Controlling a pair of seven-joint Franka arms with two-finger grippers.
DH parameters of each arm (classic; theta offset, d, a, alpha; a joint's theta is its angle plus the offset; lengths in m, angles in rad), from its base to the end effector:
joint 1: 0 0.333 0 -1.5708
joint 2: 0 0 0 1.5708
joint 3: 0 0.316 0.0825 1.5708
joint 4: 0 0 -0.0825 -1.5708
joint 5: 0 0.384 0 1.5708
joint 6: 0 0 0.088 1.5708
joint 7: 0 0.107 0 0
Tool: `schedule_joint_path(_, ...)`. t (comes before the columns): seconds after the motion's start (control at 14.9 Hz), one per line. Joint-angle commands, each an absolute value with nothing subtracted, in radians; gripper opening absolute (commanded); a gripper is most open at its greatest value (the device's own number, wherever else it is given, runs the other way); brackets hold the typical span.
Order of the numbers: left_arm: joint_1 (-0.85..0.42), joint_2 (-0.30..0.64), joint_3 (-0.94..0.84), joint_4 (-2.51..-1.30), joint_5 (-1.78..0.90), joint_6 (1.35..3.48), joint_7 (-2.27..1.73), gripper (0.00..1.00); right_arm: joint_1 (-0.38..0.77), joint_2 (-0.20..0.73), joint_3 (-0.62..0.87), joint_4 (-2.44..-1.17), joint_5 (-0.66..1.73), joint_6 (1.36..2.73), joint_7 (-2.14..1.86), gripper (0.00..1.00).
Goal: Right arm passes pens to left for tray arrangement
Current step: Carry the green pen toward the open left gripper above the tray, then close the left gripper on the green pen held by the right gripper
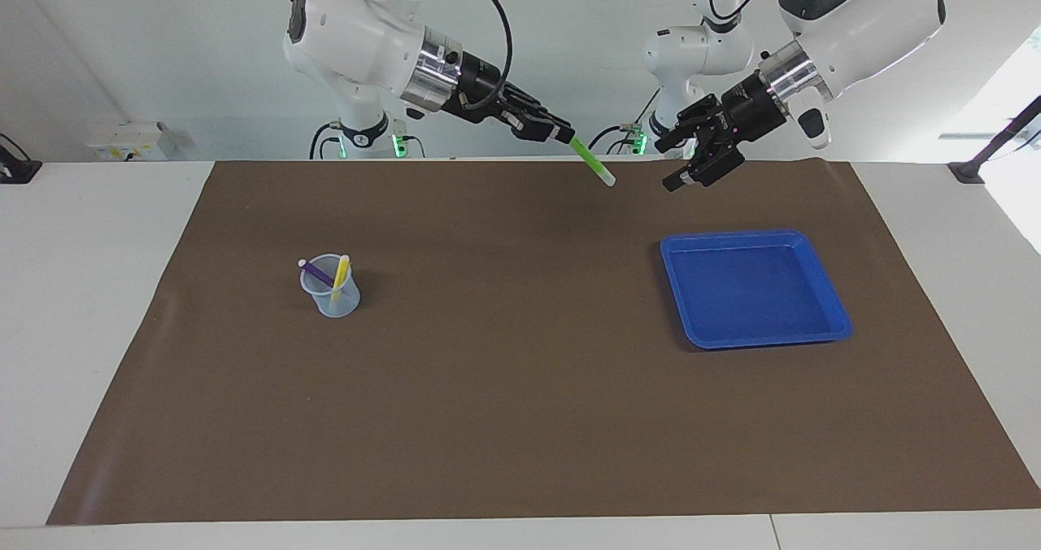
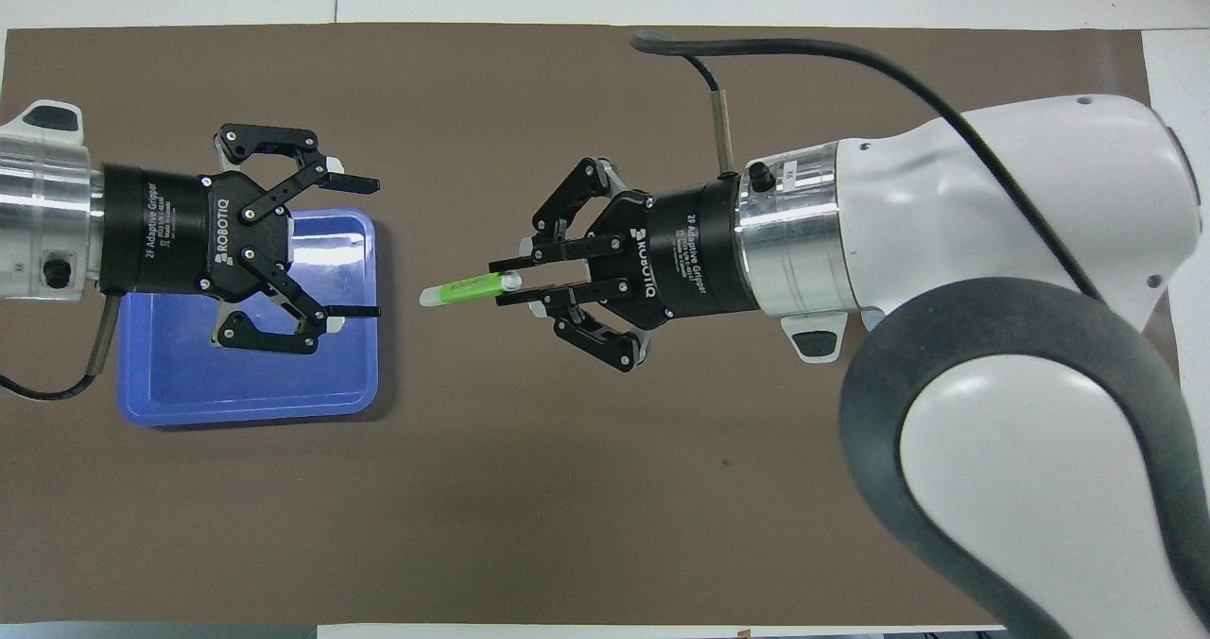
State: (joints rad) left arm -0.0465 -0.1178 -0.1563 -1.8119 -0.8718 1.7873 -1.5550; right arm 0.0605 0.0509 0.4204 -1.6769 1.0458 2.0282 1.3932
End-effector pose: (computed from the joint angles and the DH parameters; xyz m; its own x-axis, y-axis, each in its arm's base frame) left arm 0.5127 -0.1771 0.6211 0.0542 0.6623 -0.7473 0.9984 -0.0473 0.0305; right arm 0.5205 0.3203 0.6215 0.2806 -0.4667 -0.8387 -0.9591 -0.1702 -0.2262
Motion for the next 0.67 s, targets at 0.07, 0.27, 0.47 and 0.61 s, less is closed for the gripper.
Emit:
schedule_joint_path(0.07, -0.052, -0.123, -0.181, -1.821, -0.890, 1.816, -1.631, 1.00, 0.054, 0.063, 0.443, -1.661, 1.069, 2.045, 1.408, 0.00)
schedule_joint_path(0.27, -0.081, -0.138, -0.184, -1.848, -0.890, 1.836, -1.631, 0.99, 0.055, 0.063, 0.456, -1.661, 1.069, 2.065, 1.410, 0.00)
schedule_joint_path(0.47, -0.097, -0.146, -0.186, -1.864, -0.890, 1.838, -1.629, 0.98, 0.055, 0.063, 0.459, -1.661, 1.068, 2.065, 1.410, 0.00)
schedule_joint_path(0.61, -0.097, -0.155, -0.187, -1.874, -0.890, 1.838, -1.628, 0.93, 0.055, 0.063, 0.459, -1.661, 1.068, 2.065, 1.410, 0.00)
